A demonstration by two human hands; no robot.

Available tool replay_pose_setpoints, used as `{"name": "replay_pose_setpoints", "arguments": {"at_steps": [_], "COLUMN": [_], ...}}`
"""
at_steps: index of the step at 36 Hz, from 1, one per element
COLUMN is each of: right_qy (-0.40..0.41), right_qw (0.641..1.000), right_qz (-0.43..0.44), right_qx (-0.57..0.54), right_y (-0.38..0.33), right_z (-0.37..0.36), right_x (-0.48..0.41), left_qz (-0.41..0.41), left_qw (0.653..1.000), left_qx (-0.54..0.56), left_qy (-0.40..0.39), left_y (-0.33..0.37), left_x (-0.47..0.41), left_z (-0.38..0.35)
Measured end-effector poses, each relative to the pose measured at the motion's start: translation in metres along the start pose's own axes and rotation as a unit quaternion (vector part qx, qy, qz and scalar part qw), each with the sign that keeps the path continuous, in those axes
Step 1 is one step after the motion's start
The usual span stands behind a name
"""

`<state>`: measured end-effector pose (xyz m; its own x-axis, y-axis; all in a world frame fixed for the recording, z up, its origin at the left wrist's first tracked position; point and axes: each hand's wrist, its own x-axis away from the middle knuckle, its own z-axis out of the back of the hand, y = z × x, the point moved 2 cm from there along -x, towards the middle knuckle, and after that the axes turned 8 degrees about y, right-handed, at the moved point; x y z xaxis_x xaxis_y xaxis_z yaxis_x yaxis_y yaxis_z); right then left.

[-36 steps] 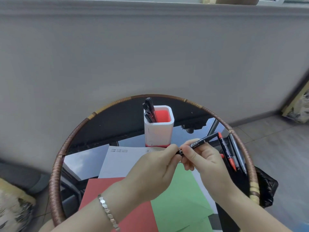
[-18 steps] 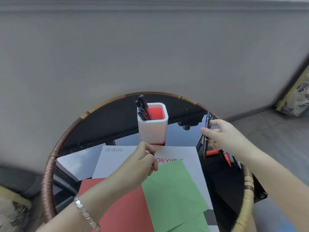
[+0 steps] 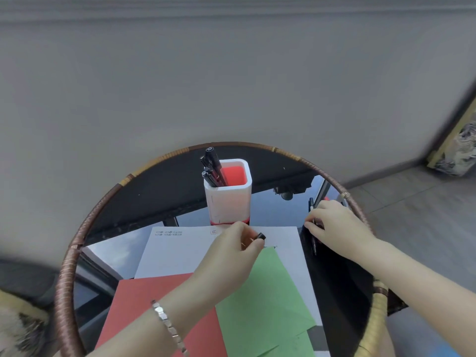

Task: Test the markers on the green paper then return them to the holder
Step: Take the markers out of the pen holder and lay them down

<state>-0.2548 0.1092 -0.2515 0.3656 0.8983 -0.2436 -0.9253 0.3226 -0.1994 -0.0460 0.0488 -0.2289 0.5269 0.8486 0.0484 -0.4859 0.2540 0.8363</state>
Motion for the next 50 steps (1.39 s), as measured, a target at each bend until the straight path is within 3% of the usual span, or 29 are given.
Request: {"name": "replay_pose_setpoints", "arguments": {"at_steps": [6,18,27,31,36,45,50], "right_qy": [0.008,-0.005,0.064,0.099,0.113,0.141,0.232], "right_qw": [0.999,0.998,0.986,0.977,0.976,0.982,0.953], "right_qz": [0.001,-0.029,0.036,0.09,0.079,0.055,0.087], "right_qx": [-0.035,-0.061,-0.151,-0.167,-0.171,-0.112,-0.173], "right_y": [0.015,0.019,-0.045,-0.096,-0.142,-0.158,-0.158], "right_z": [0.003,0.011,0.036,0.047,0.05,0.023,0.046], "right_x": [0.006,0.011,-0.007,-0.022,-0.044,-0.06,-0.05], "left_qz": [-0.059,-0.124,-0.2,-0.19,-0.16,-0.133,-0.145], "left_qw": [0.997,0.979,0.973,0.969,0.965,0.968,0.966], "left_qx": [-0.048,-0.157,-0.104,-0.132,-0.13,-0.086,-0.043], "left_qy": [0.029,-0.028,0.057,0.091,0.163,0.193,0.211], "left_y": [0.017,0.032,0.01,-0.006,-0.021,-0.032,-0.02], "left_x": [-0.026,-0.047,-0.026,-0.02,-0.013,-0.002,-0.002], "left_z": [-0.044,-0.101,-0.011,0.038,0.084,0.1,0.098]}}
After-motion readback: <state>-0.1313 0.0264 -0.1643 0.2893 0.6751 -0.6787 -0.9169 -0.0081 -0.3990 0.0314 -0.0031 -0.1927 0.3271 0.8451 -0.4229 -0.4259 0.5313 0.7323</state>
